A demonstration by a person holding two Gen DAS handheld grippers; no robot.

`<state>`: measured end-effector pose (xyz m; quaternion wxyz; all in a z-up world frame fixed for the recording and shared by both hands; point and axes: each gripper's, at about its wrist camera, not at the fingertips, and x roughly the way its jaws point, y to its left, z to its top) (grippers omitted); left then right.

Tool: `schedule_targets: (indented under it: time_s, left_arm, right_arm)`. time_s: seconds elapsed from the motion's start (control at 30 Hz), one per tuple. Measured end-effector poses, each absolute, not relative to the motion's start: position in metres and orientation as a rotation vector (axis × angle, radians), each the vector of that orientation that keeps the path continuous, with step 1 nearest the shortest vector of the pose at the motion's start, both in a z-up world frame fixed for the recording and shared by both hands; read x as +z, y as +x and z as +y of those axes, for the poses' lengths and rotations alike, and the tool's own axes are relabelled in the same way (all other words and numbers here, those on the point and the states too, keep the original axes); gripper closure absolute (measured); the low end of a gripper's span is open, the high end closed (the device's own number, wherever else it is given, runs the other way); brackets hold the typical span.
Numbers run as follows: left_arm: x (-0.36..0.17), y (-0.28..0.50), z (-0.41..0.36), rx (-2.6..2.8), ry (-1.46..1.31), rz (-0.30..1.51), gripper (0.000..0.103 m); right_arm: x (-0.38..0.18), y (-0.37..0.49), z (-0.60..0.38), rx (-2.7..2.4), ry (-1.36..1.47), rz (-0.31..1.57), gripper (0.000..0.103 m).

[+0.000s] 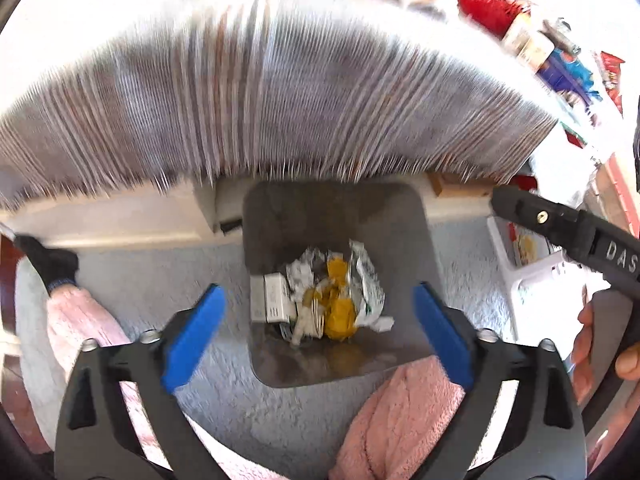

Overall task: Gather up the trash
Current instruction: 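Carry the tube and packet over the bin and open both tools, then grasp the striped foil with the right tool while left grasps the medicine box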

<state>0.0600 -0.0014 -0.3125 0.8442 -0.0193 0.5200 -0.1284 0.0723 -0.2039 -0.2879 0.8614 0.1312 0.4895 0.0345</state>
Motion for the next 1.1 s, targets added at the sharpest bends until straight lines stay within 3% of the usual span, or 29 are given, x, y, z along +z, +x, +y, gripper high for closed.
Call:
schedule_targets:
  time_s: [0.33,0.77,0.87,0.97,1.03,1.1]
  left_arm:
    - [-0.243,0.079,-0.021,-0.278,0.015,0.943,0.008]
    - [-0.199,0.174,-0.052,-0.303,0.034,0.89,0.008]
    - [-0.193,0.198,-0.057,-0.305,0.03,0.883,0.008]
    - [-0.189,0.217,-0.064,-0.306,0.036,0.872,0.008]
    - [-0.186,0.229,-0.068,-0.309,0.04,0.865,0.008]
    - [-0.185,0.238,-0.073,-0.31,0.047,0.856,0.008]
  right_arm:
    - [-0.217,0.086,-0.27,0.012,0.316,0.913,0.003]
    - [-0.184,0.181,-0.296,-0.016,0.32,0.853,0.005]
    - [-0.186,0.211,-0.299,0.007,0.35,0.859,0.018]
    - [-0.189,0.242,-0.3,0.024,0.375,0.871,0.04]
    - [-0.191,0.263,-0.297,0.024,0.366,0.889,0.061]
    - [-0.196,0.281,-0.294,0.042,0.356,0.916,0.071]
